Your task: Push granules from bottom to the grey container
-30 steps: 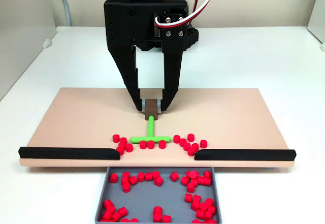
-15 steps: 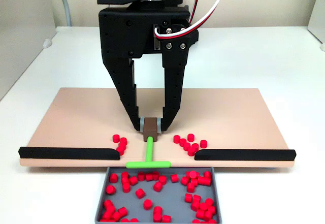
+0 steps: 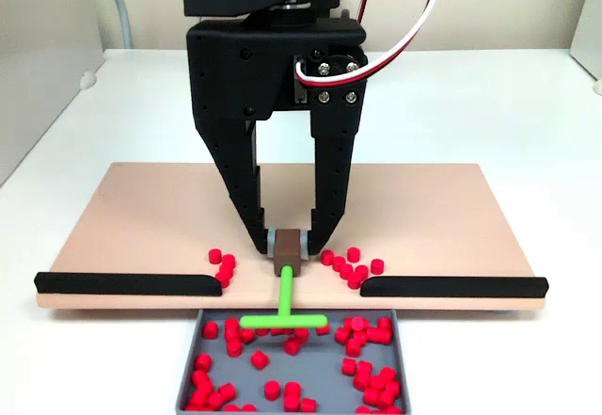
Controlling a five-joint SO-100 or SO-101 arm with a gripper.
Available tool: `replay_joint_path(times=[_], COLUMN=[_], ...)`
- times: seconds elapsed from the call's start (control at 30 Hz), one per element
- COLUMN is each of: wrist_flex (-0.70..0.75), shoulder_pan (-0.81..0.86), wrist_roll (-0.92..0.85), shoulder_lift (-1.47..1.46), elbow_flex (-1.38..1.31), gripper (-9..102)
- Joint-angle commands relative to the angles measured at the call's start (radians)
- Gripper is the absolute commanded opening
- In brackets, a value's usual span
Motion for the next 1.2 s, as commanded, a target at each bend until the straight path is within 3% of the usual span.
replay_joint_path(times=[0.0, 0.43, 0.87, 1.17], wrist_flex=[0.049, 0.241, 0.242, 0.249], shoulder_pan=[-0.005, 0.014, 0.048, 0.032], wrist_roll=[-0.008, -0.051, -0.089, 0.009], shoulder_lift=[0.049, 0.262, 0.726, 0.956], elbow_flex=[-0.08, -0.083, 0.433, 0.655], gripper=[0, 0, 0, 0])
